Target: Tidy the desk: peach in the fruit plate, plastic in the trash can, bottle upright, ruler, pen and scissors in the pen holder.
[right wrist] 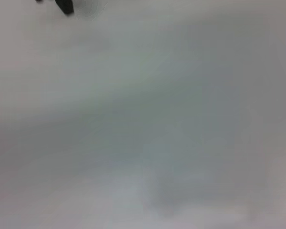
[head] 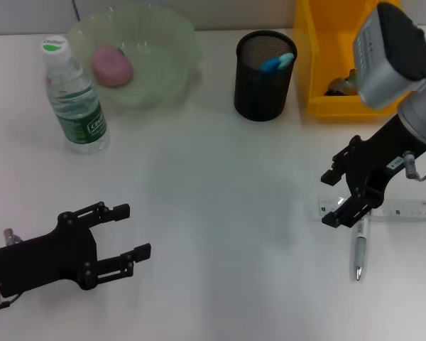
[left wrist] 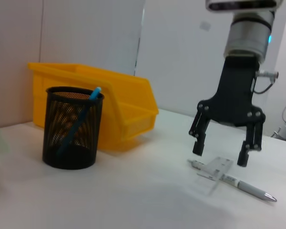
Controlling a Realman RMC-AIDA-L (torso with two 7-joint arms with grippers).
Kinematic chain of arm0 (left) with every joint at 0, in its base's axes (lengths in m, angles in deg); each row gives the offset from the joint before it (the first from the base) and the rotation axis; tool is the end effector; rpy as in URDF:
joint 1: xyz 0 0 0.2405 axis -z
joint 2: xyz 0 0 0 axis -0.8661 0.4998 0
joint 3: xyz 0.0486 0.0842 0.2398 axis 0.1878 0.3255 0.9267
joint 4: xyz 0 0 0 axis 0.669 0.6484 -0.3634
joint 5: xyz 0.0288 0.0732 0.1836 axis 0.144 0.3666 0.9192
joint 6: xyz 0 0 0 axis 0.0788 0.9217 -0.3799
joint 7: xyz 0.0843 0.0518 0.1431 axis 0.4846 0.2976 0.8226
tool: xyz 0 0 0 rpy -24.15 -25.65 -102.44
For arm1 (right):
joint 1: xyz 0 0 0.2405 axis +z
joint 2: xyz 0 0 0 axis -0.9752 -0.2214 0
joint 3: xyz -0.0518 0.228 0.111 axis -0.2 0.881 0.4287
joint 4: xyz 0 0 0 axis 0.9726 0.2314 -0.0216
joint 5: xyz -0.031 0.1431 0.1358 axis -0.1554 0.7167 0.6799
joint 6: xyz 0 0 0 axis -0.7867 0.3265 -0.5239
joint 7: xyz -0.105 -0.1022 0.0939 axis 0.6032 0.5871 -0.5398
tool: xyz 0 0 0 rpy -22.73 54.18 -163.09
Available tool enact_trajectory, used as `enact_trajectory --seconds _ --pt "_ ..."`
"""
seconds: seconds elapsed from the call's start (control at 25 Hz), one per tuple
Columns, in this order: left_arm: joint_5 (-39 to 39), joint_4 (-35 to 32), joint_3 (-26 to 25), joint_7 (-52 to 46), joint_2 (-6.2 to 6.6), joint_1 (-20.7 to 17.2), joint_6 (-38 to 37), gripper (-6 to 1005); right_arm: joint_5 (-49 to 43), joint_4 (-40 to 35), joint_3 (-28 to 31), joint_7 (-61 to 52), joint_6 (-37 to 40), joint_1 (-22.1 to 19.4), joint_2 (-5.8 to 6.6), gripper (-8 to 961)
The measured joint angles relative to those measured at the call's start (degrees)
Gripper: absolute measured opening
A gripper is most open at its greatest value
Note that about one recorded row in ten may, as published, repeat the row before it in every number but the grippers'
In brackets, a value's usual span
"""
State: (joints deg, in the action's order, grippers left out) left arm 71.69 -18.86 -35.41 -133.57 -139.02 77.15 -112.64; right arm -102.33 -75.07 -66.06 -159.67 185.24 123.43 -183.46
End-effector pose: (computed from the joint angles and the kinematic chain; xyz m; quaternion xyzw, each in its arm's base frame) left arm -0.3127 0.2412 -0.0482 -0.9318 -0.1823 -0.2670 0.1653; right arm 0.2016 0.3554 -0.0338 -0.9759 0.0993 -0.1942 0.0004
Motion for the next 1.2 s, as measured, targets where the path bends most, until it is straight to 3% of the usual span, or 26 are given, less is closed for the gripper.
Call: enact_trajectory --seconds 0.32,0.92,1.2 --pt "0.0 0.0 -0.8 -0.1 -0.13 -0.1 0.0 786 -1.1 2.1 -2.7 1.7 -5.0 -0.8 -0.15 777" --pt "-0.1 0.0 -0.9 -1.4 0.0 0.1 0.1 786 -1.1 3.3 -6.0 3.4 -7.5 -1.6 -0.33 777" --pt "-0.1 0.0 -1.4 -1.4 -0.03 0.2 0.1 786 -1.1 4.0 -7.9 3.5 -9.7 -1.8 -0.4 645"
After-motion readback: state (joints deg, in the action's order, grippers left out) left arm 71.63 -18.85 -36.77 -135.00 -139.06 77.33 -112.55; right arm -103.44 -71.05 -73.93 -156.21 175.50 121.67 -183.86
